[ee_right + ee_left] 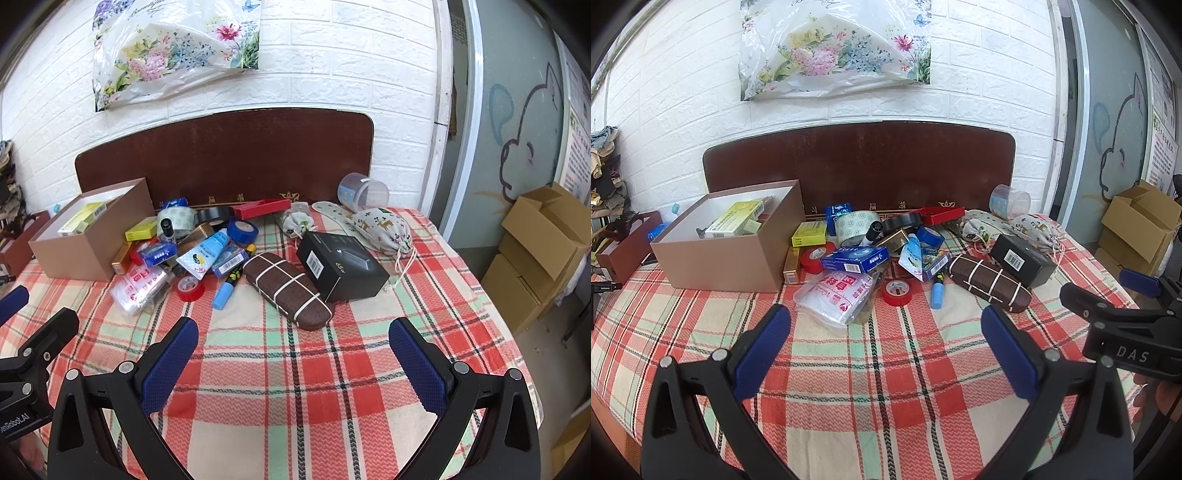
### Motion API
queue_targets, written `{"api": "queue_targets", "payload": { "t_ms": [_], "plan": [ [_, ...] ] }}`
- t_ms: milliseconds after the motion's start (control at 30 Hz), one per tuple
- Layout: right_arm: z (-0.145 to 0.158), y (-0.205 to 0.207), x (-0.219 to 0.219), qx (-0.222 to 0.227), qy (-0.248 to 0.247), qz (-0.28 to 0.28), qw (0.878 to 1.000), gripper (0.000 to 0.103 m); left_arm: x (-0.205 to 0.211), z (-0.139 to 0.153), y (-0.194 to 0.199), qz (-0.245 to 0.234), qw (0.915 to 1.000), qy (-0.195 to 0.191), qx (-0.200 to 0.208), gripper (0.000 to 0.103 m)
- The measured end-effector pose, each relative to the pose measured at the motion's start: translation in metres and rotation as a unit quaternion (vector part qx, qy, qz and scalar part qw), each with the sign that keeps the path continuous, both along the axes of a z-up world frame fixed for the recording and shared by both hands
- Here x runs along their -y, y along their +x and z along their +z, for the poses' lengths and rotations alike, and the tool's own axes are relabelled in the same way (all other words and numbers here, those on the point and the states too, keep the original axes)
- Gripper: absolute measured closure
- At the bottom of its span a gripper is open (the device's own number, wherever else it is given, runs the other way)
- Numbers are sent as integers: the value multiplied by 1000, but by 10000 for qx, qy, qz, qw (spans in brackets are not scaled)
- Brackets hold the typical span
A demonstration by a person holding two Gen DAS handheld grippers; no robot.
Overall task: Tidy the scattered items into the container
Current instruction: 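Move the right gripper toward the pile of items on the bed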
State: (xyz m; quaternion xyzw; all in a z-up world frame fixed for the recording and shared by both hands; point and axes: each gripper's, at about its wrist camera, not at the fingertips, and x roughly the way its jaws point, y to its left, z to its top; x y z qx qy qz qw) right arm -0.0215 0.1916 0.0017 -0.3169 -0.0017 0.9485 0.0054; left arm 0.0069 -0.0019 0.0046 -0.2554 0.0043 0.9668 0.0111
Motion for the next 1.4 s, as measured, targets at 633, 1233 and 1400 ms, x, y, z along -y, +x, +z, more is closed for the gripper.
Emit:
{"api": "queue_targets", "payload": {
  "t_ms": [633,1233,1400],
  "plan": [
    [-2,0,-2,26,-22,-10,10000,0,3,-3,-2,23,10000,8,43,0],
    [-34,-39,19,544,-807,824,9918,0,45,-36,-44,-457,9929,1001,450,1],
    [-36,-61,46,723,-1074,1330,9826,0,60,-44,-62,-471,9921,963,650,14]
  ]
}}
